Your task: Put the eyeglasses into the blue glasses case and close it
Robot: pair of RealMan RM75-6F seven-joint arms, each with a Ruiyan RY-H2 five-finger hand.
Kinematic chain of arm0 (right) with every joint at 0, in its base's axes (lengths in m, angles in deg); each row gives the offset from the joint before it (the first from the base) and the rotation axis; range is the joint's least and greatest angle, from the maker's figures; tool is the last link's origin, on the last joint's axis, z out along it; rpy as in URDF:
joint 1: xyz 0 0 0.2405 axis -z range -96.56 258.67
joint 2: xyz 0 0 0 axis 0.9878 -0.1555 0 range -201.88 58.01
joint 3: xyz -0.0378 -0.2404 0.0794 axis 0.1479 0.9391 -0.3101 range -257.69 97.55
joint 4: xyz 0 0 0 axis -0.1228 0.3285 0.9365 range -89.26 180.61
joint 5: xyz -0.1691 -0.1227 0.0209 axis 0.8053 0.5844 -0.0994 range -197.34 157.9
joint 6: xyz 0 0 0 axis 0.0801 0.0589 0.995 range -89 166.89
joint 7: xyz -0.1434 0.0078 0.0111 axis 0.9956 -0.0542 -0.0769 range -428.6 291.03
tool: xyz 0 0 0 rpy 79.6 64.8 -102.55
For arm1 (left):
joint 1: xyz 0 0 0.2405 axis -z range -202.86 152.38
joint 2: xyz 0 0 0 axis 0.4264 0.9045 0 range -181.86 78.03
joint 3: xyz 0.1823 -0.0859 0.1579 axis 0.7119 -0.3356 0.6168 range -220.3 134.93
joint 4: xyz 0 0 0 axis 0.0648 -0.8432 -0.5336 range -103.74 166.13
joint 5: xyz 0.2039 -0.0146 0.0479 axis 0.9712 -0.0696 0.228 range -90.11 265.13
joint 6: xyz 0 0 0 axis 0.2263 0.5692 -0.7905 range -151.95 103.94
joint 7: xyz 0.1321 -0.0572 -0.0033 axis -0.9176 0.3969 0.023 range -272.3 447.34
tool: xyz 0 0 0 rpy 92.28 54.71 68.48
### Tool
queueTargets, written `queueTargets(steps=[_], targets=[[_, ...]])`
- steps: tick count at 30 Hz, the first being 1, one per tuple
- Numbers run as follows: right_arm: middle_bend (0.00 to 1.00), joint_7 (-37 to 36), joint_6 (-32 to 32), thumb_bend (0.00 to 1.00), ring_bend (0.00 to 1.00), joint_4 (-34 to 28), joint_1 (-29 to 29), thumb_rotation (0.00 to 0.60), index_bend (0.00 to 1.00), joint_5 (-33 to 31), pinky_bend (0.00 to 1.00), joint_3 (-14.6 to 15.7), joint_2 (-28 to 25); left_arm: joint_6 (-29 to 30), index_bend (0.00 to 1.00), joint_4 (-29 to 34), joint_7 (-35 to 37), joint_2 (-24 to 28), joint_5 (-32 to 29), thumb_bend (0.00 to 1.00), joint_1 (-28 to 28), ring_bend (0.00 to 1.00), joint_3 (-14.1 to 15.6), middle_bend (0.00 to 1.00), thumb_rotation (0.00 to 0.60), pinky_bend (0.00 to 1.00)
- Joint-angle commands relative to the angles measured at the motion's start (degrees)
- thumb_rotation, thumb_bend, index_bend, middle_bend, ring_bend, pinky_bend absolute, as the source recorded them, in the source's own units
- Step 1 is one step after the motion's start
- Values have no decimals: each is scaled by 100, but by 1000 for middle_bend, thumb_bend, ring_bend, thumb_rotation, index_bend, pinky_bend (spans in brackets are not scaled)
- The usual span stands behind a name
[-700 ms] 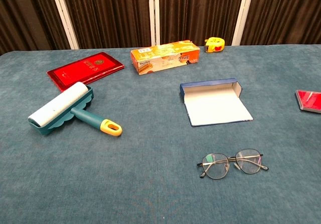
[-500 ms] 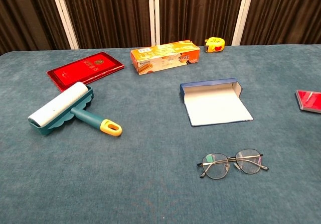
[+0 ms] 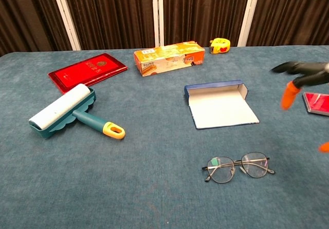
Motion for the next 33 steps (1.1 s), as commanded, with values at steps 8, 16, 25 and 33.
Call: queueTargets(steps=[8,16,25,33], targets=[[0,1417,-1040,215,0,243,-910,600,461,-1442,0,-183,1129,-134,0,-135,-110,-109,-239,0,63,0,-35,0,600,0],[0,2096,-1092,247,0,413,-1184,600,467,-2233,0,-152,1584,-103,0,-137,-75,-98,-245,0,53,0,-23,0,600,0],[0,2569,-927,259,0,590,-1424,600,471,-2933,0,-92,1956,-153,0,-152,-73,-109,-282,0,88,0,-20,0,600,0],[0,2584,-827,260,0,647,-1529,600,469,-3121,0,-15,1949,-182,0,-164,-43,-100,-313,0,107,0,-16,0,600,0]])
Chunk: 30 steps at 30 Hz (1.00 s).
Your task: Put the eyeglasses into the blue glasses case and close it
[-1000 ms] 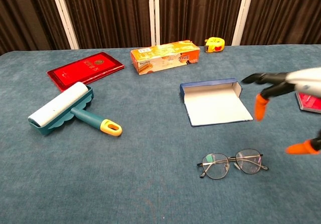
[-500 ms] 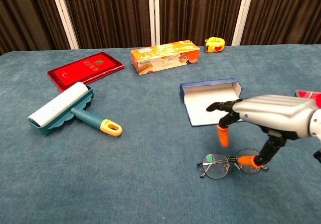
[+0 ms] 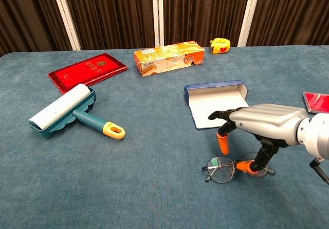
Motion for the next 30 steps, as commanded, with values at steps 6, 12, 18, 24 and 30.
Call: queueTargets(steps=[6,12,18,24,30], targets=[[0,-66,-11,259,0,52,-74,600,468,-146,0,105,-34,4,0,-3,-43,-20,2,0,5,0,16,0,600,0],[0,-43,-22,260,0,118,-140,600,473,-232,0,209,-14,7,0,-2,-73,-35,-11,0,9,0,19,0,600,0],[0,-46,7,270,0,163,-182,600,506,-272,0,279,26,-15,0,-18,-81,-43,-38,0,22,0,20,0,600,0],[0,-86,31,291,0,245,-208,600,530,-295,0,338,81,-19,0,-22,-85,-49,-47,0,28,0,23,0,600,0],[0,-156,49,343,0,290,-231,600,571,-277,0,374,83,-29,0,-32,-102,-62,-58,0,36,0,29,0,600,0]])
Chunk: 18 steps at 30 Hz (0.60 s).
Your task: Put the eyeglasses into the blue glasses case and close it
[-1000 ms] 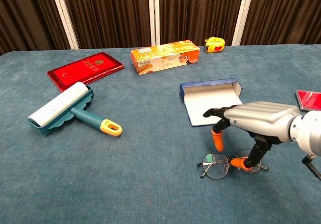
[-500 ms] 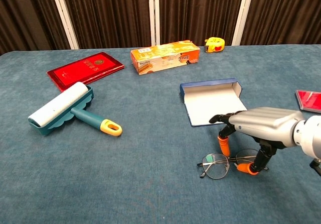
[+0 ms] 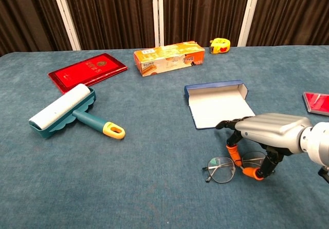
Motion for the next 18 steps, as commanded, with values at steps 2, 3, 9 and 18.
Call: queueTargets(steps=[2,3,9,18], targets=[[0,-37,4,366,0,8,-9,600,585,9,0,18,-10,-7,0,-3,-15,-8,-9,0,6,0,2,0,600,0],[0,-48,5,370,0,8,-12,600,589,17,0,27,-17,-7,0,-3,-21,-11,-7,0,6,0,5,0,600,0],[0,-146,32,382,0,-11,-12,600,619,92,0,42,-41,-4,0,-5,-26,-16,-10,0,8,0,8,0,600,0],[0,-467,101,406,0,-110,-44,600,623,202,0,-162,-175,-30,0,-13,-16,-16,-26,0,25,0,9,0,600,0]])
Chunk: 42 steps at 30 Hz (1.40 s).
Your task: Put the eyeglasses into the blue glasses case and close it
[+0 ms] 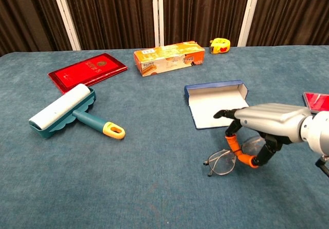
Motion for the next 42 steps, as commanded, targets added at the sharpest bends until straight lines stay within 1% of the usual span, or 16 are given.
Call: queueTargets(steps=[1,9,12,13,16,19,23,24,28,35,42], targets=[[0,-79,2,409,0,-6,-22,600,624,-14,0,-67,-37,-9,0,-3,9,0,-10,0,4,0,-1,0,600,0],[0,-422,-129,414,0,139,-202,600,628,-234,0,-455,-93,-70,0,-32,57,3,-106,0,39,0,-41,0,600,0],[0,-537,-209,415,0,304,-329,600,630,-399,0,-665,-77,-142,0,-52,84,-5,-196,0,69,0,-66,0,600,0],[0,-669,-245,416,0,525,-426,600,631,-584,0,-901,-30,-184,0,-83,104,-8,-275,0,88,0,-96,0,600,0],[0,-793,-441,418,0,894,-603,600,632,-830,0,-1085,50,-237,0,-110,145,-4,-355,0,116,0,-129,0,600,0],[0,-964,-640,424,0,1469,-787,600,633,-1127,0,-1279,186,-272,0,-142,180,6,-445,0,138,0,-168,0,600,0],[0,-1119,-820,432,0,2053,-913,600,634,-1333,0,-1366,342,-303,0,-170,199,6,-498,0,154,0,-182,0,600,0],[0,-1162,-907,433,0,2289,-956,600,634,-1373,0,-1363,410,-318,0,-177,199,2,-523,0,161,0,-186,0,600,0],[0,-1262,-1069,435,0,2791,-1023,600,635,-1324,0,-1292,568,-365,0,-205,183,-14,-609,0,182,0,-199,0,600,0],[0,-1437,-1174,443,0,3296,-1077,600,638,-1268,0,-1256,835,-455,0,-204,192,-20,-703,0,215,0,-195,0,600,0],[0,-1334,-1137,448,0,3512,-1207,600,639,-1309,0,-1260,1112,-472,0,-211,178,-23,-749,0,229,0,-191,0,600,0]])
